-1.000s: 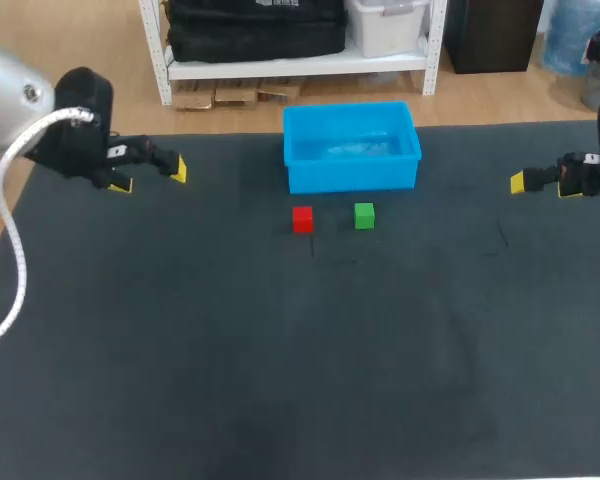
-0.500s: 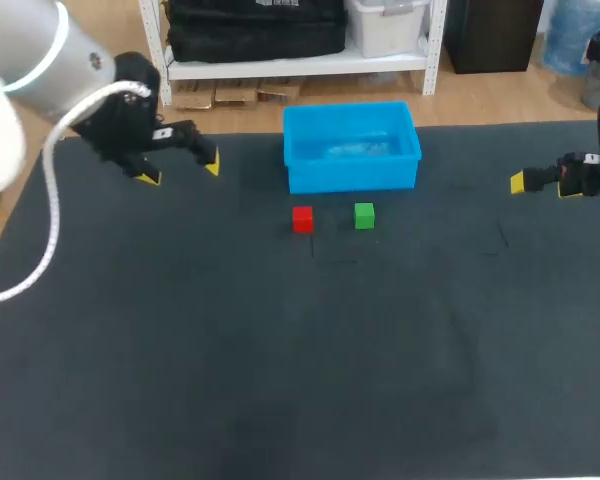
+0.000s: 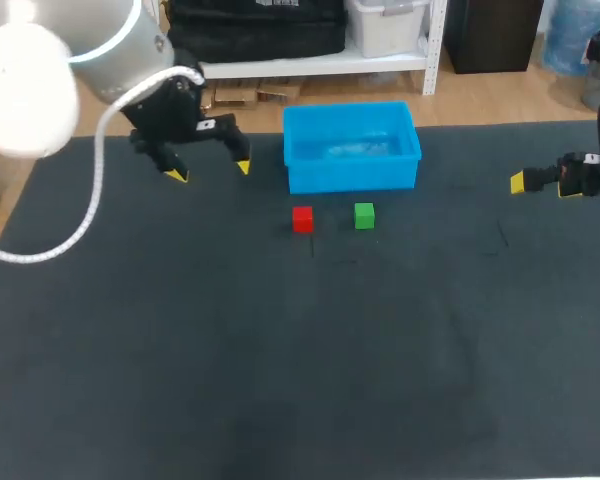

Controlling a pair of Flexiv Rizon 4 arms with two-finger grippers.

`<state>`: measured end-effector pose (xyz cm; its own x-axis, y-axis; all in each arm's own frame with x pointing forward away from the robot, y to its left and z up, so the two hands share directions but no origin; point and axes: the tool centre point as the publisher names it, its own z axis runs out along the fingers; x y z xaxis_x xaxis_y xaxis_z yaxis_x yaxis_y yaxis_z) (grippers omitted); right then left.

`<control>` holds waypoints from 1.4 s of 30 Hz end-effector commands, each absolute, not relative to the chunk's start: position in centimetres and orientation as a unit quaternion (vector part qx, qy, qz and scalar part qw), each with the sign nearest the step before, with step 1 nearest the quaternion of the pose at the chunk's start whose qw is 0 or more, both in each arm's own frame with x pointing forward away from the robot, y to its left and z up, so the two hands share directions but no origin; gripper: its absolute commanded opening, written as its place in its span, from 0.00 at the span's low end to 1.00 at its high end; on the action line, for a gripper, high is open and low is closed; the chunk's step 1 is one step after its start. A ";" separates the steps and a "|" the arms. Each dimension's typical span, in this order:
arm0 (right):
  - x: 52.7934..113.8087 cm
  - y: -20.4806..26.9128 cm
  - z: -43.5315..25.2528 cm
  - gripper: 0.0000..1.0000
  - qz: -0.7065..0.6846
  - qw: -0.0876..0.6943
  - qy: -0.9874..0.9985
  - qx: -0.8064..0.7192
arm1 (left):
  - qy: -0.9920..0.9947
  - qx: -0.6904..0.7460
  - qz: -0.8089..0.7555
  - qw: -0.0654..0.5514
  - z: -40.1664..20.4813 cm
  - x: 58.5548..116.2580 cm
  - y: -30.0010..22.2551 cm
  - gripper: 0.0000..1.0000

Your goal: Use the left arm to pick the red cube and place it into the blue plastic box first, then use the right arm to grasp the green cube and put it into the same blue plastic box after the first action is fully finished.

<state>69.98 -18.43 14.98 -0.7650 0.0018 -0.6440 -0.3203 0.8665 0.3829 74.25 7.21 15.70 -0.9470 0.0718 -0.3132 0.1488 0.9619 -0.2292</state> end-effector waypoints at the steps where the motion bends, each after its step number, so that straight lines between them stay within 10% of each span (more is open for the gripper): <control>1: 70.0 -18.4 15.0 1.00 0.243 0.331 0.908 -0.088 | 0.987 0.055 -0.083 0.125 15.4 75.5 5.9 1.00; 42: 70.0 -18.4 15.0 1.00 0.243 0.331 0.908 -0.088 | 0.997 -0.007 -0.035 0.070 11.9 80.2 0.4 1.00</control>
<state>69.98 -18.43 14.98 -0.7650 0.0018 -0.6440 -0.3203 0.8665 0.3829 79.30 0.95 12.06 -0.9879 -0.0185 -0.1538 -0.0062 0.9968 -0.0799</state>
